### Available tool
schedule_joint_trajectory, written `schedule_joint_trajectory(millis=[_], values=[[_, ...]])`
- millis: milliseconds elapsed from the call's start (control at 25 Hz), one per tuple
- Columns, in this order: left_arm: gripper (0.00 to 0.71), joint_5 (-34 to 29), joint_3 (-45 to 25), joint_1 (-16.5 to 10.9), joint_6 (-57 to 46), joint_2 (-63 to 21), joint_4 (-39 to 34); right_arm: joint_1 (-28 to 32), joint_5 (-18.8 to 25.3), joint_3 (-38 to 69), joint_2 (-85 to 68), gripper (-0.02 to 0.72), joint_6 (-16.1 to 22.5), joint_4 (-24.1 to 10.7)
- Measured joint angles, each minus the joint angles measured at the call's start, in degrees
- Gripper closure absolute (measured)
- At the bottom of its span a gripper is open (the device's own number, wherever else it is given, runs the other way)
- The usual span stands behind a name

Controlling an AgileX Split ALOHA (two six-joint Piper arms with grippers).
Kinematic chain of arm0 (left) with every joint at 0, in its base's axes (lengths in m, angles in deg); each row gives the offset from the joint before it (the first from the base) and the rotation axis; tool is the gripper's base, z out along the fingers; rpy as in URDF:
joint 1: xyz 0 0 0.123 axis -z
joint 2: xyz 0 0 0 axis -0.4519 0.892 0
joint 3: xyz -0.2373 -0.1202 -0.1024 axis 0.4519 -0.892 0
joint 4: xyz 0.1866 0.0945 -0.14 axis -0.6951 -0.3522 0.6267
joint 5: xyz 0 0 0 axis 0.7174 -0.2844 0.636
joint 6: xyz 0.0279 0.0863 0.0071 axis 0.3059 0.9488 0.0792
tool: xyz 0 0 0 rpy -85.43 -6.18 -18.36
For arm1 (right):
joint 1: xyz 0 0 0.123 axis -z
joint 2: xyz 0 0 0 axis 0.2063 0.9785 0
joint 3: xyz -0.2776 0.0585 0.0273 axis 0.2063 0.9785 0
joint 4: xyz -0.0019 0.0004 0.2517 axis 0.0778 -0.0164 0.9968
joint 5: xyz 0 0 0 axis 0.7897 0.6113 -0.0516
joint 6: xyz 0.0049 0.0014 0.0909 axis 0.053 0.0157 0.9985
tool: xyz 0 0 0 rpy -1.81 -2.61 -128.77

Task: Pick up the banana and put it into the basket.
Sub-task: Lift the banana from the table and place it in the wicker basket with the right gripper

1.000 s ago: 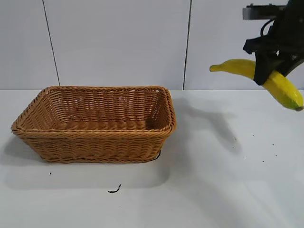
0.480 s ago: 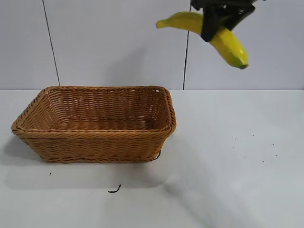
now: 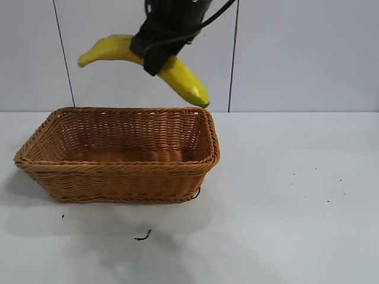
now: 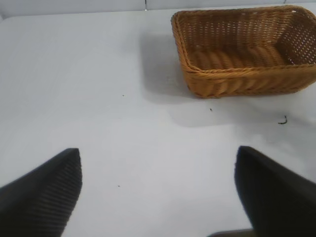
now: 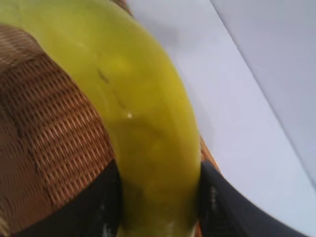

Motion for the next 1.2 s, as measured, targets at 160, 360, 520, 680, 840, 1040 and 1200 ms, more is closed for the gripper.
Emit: schedule_joint_trajectory(millis=[160,360,520,680,840,1040,1200], values=[[0.075,0.0,0.0,0.0,0.0,0.0,0.0,0.1,-1.3,0.0,3.9,0.412,0.0,-0.5],[0.075,0.0,0.0,0.0,0.0,0.0,0.0,0.1,-4.2,0.0,6.8,0.412,2.4,-0.6],[0.075,0.0,0.0,0.0,0.0,0.0,0.0,0.1,-5.6,0.0,7.2,0.412,5.2,-0.6],[0.075,0.0,0.0,0.0,0.0,0.0,0.0,0.1,-5.1,0.0,7.5,0.412,6.0,-0.6],[0.075,0.0,0.0,0.0,0.0,0.0,0.0,0.1,-4.1,0.0,8.1,0.412,6.0,-0.6],[0.075,0.0,0.0,0.0,0.0,0.0,0.0,0.1,-3.4,-0.1,7.9,0.114,6.6,-0.6],[0.075,0.0,0.0,0.0,0.0,0.0,0.0,0.1,-1.0,-1.2,6.6,0.024,10.8,-1.2]])
